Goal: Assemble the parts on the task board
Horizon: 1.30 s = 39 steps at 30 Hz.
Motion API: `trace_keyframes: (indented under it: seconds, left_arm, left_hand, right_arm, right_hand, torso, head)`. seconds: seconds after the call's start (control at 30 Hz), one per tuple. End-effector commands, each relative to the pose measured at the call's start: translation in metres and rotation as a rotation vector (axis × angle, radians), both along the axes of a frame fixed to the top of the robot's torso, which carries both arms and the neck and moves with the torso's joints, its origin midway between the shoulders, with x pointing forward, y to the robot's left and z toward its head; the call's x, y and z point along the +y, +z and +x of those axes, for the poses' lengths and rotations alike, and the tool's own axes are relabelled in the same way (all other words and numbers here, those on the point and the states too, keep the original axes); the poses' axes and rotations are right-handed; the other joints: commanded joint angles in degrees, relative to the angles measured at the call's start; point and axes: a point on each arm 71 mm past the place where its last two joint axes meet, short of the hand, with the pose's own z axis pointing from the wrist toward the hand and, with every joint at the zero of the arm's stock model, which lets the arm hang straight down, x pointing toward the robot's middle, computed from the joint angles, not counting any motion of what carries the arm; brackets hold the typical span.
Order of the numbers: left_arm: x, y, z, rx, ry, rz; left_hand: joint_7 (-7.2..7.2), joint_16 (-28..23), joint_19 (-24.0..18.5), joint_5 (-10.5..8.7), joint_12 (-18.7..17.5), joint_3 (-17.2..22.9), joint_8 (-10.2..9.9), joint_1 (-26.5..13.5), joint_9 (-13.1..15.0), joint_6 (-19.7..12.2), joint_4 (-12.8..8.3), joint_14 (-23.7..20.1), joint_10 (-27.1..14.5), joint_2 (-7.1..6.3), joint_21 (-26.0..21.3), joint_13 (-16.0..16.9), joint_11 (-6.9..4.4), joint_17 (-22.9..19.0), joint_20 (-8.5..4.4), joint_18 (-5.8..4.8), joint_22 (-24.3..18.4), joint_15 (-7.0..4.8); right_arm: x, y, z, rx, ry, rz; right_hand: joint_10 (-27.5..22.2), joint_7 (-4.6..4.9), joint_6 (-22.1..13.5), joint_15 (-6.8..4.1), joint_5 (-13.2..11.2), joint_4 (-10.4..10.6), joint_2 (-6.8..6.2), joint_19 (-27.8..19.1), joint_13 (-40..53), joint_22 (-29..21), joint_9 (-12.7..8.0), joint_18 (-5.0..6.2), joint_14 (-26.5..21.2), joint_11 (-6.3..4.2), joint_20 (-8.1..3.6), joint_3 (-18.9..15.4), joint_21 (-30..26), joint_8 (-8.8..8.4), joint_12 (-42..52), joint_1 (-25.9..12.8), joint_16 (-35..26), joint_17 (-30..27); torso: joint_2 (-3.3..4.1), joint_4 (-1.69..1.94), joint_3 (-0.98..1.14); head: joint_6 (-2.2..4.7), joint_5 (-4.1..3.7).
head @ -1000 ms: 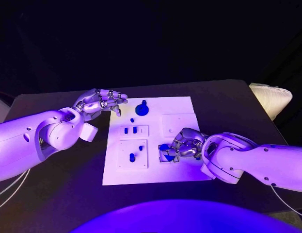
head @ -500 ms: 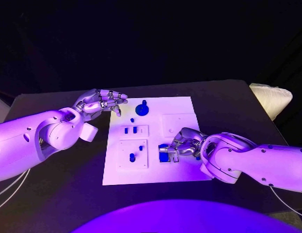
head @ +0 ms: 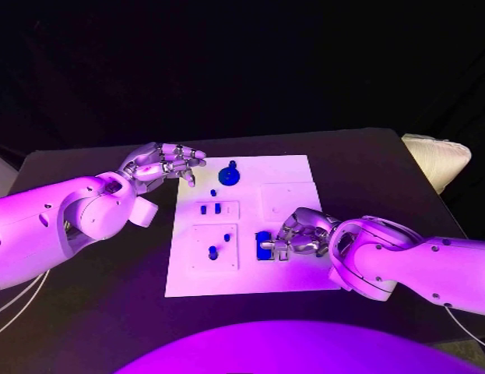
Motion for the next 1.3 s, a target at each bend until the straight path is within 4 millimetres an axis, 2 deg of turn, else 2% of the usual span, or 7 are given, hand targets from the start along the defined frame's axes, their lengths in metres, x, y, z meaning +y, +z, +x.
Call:
trace_keyframes:
  seconds: [0.03,0.27,0.5,0.67,0.87,1.03,1.3]
  left_arm:
    - [-0.002,0.001,-0.001,0.001,-0.013,-0.015]
    - [-0.002,0.001,0.000,0.001,-0.014,-0.015]
    - [-0.003,0.001,0.000,0.002,-0.015,-0.015]
    - [-0.003,0.001,0.000,0.002,-0.016,-0.016]
    - [-0.003,0.001,0.000,0.002,-0.016,-0.016]
    - [-0.002,0.001,-0.001,0.002,-0.016,-0.015]
    - [-0.002,0.001,-0.001,0.003,-0.015,-0.015]
  left_hand:
    - [0.11,-0.2,0.4,0.21,-0.2,0.0,0.1,0.1,-0.1,-0.4,0.2,0.3,0.0,0.53,0.4,-0.1,0.40,-0.1,0.13,0.83,0.1,0.11]
    - [0.11,-0.2,0.4,0.23,-0.2,0.1,0.2,0.1,-0.1,-0.4,0.2,0.2,0.0,0.59,0.4,-0.1,0.41,-0.1,0.14,0.83,0.1,0.11]
    - [0.11,-0.2,0.4,0.23,-0.2,0.1,0.2,0.1,-0.1,-0.4,0.2,0.2,0.0,0.59,0.4,-0.1,0.41,-0.1,0.14,0.83,0.1,0.11]
    - [0.11,-0.2,0.4,0.23,-0.2,0.1,0.2,0.1,-0.1,-0.4,0.2,0.2,0.0,0.59,0.4,-0.1,0.41,-0.1,0.14,0.83,0.1,0.11]
    - [0.12,-0.2,0.4,0.25,-0.2,0.1,0.2,0.0,-0.1,-0.4,0.3,0.2,0.0,0.64,0.4,-0.1,0.42,-0.1,0.15,0.83,0.1,0.12]
    - [0.12,-0.2,0.4,0.25,-0.2,0.1,0.2,0.0,-0.1,-0.5,0.4,0.2,0.0,0.68,0.4,-0.1,0.42,-0.1,0.15,0.82,0.1,0.13]
    - [0.13,-0.2,0.4,0.27,-0.2,0.1,0.3,0.0,-0.1,-0.4,0.5,0.3,0.0,0.78,0.4,-0.1,0.43,-0.1,0.16,0.82,0.1,0.14]
  right_arm:
    - [0.003,0.005,-0.004,-0.042,0.055,0.046]
    - [0.001,0.013,-0.008,-0.084,0.080,0.108]
    - [0.000,0.011,-0.006,-0.067,0.098,0.088]
    - [0.001,0.007,-0.004,-0.065,0.101,0.056]
    - [0.002,0.005,-0.001,-0.089,0.070,0.021]
    - [0.001,0.004,0.002,-0.103,0.042,0.004]
    - [-0.001,0.001,0.004,-0.090,0.042,-0.020]
  right_hand:
    - [2.4,-0.11,-0.4,-0.38,0.3,-0.1,-0.04,3.6,9.9,11.4,0.1,-0.61,4.8,-0.44,-0.22,-0.5,-0.2,0.43,-0.1,2.5,0.2,9.5]
    - [2.7,-0.82,0.6,-0.83,0.3,-0.2,-0.68,3.7,10.4,11.5,0.9,-0.64,4.8,-1.03,-0.57,-1.5,-0.1,2.67,0.3,9.2,0.2,9.8]
    - [3.0,-1.51,1.0,-1.32,0.0,-0.4,-0.90,3.8,10.8,11.7,2.6,-0.69,4.9,-1.62,-1.00,-1.9,0.1,4.96,0.9,12.6,0.3,10.0]
    - [3.5,-2.03,0.6,-1.72,-2.4,-0.5,-0.15,3.9,11.4,12.0,3.9,-0.79,4.9,-2.09,-1.37,-0.6,0.5,6.45,1.6,16.6,0.4,10.3]
    - [3.8,-2.38,0.4,-2.00,-4.0,-0.3,1.28,4.2,11.7,12.3,4.5,-0.94,5.1,-2.41,-1.65,1.0,1.3,7.17,2.1,18.8,0.6,10.8]
    - [3.9,-2.50,0.4,-2.11,-3.7,0.0,2.55,4.3,12.0,12.5,4.7,-1.06,5.2,-2.53,-1.76,1.9,1.8,7.45,2.5,18.9,0.8,11.3]
    - [4.1,-2.54,0.3,-2.15,-3.3,0.0,2.66,4.4,12.2,12.7,4.9,-1.16,5.3,-2.57,-1.80,2.1,2.3,7.60,2.8,18.7,1.0,11.8]
  torso:
    - [0.01,-0.03,0.01]
    - [0.00,-0.02,0.01]
    - [0.02,0.10,-0.07]
    - [0.07,0.17,-0.07]
    - [-0.01,0.18,-0.11]
    - [0.01,0.12,-0.12]
    - [0.05,0.05,-0.05]
  head:
    - [0.00,-0.01]
    - [0.00,-0.14]
    - [0.00,-0.18]
    - [0.00,-0.11]
    - [0.00,-0.03]
    - [0.00,0.05]
    - [0.00,0.22]
